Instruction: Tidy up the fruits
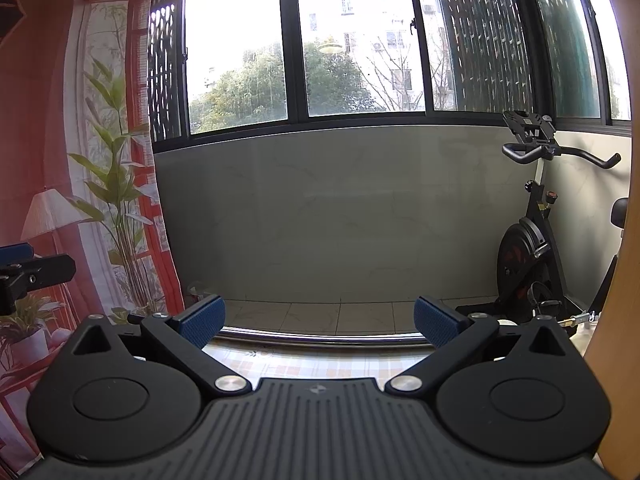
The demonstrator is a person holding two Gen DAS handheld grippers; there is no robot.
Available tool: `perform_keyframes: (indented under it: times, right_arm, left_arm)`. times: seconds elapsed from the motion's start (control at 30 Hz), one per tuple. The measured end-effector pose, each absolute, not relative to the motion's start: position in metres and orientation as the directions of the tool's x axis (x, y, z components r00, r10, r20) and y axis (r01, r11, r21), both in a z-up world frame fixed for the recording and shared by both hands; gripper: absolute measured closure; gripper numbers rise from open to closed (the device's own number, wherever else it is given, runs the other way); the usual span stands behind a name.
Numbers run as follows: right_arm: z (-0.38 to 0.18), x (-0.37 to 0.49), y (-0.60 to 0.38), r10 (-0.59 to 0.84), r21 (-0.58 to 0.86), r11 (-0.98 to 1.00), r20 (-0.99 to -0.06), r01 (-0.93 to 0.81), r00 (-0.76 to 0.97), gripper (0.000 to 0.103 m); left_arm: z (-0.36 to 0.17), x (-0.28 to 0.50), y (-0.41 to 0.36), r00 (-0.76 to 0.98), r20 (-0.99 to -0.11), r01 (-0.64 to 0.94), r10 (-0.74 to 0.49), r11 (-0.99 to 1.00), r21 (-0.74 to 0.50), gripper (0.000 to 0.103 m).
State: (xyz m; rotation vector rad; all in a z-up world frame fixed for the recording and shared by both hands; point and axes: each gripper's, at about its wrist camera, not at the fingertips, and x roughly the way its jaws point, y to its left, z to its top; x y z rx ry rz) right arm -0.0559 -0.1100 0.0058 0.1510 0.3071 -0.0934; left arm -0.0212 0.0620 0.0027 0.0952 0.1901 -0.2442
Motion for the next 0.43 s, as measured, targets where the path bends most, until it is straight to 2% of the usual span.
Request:
perform_keyframes:
  times: [0.43]
  right_arm:
    - [0.0011, -0.0543, -0.1132, -0.061, 0.141, 0.984, -0.323, 0.112, 0.945, 0.000]
  left_arm:
    - [-0.0025, -0.0189, 0.0650, 0.942, -0.206, 0.279, -0.264, 0.959, 0.048, 0.000]
